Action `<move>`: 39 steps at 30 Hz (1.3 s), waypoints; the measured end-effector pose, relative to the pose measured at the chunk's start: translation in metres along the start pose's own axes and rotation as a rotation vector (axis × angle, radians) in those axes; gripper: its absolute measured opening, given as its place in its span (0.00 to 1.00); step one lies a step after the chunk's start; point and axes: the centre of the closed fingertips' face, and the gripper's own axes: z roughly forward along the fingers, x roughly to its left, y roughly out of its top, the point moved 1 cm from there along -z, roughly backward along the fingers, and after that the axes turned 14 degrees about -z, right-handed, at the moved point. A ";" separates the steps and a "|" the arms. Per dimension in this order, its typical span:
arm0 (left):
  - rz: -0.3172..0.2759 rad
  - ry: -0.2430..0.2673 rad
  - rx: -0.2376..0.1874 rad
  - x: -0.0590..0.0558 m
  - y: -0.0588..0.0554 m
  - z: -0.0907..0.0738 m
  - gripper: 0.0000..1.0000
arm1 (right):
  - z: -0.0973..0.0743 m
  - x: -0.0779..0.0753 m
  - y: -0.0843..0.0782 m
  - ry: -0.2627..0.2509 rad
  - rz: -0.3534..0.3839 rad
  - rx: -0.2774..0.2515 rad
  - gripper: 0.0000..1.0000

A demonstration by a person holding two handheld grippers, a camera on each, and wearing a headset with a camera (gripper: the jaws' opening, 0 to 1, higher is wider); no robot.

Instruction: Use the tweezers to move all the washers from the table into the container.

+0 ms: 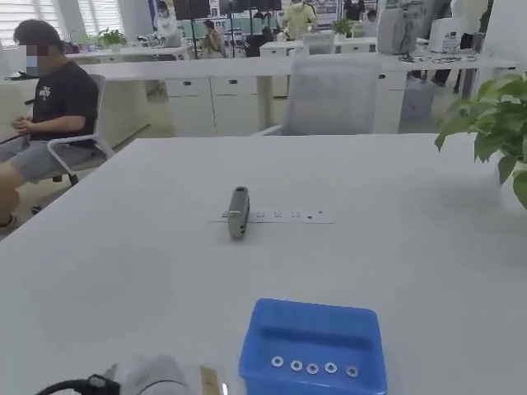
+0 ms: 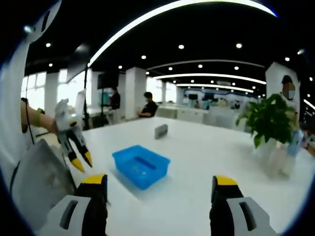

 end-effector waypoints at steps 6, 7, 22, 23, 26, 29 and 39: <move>-0.196 0.104 -0.320 0.011 0.013 -0.043 0.39 | 0.004 0.005 0.002 -0.003 -0.046 -0.012 0.94; -0.223 0.121 -0.361 0.013 0.015 -0.047 0.43 | 0.005 0.005 0.002 -0.002 -0.056 -0.010 0.95; -0.349 0.253 -0.849 0.028 0.051 -0.087 0.99 | 0.005 0.005 0.004 0.000 -0.115 -0.025 0.99; -0.354 0.253 -0.852 0.029 0.051 -0.088 0.99 | 0.005 0.003 0.002 -0.001 -0.110 -0.024 0.99; -0.364 0.275 -0.878 0.032 0.051 -0.093 0.99 | 0.004 0.002 -0.001 -0.001 -0.090 -0.016 0.97; -0.370 0.287 -0.863 0.034 0.049 -0.092 0.99 | 0.004 0.000 -0.003 -0.009 -0.076 -0.014 0.97; -0.333 0.296 -0.792 0.031 0.044 -0.082 0.99 | 0.002 -0.003 -0.009 -0.026 -0.040 0.004 0.94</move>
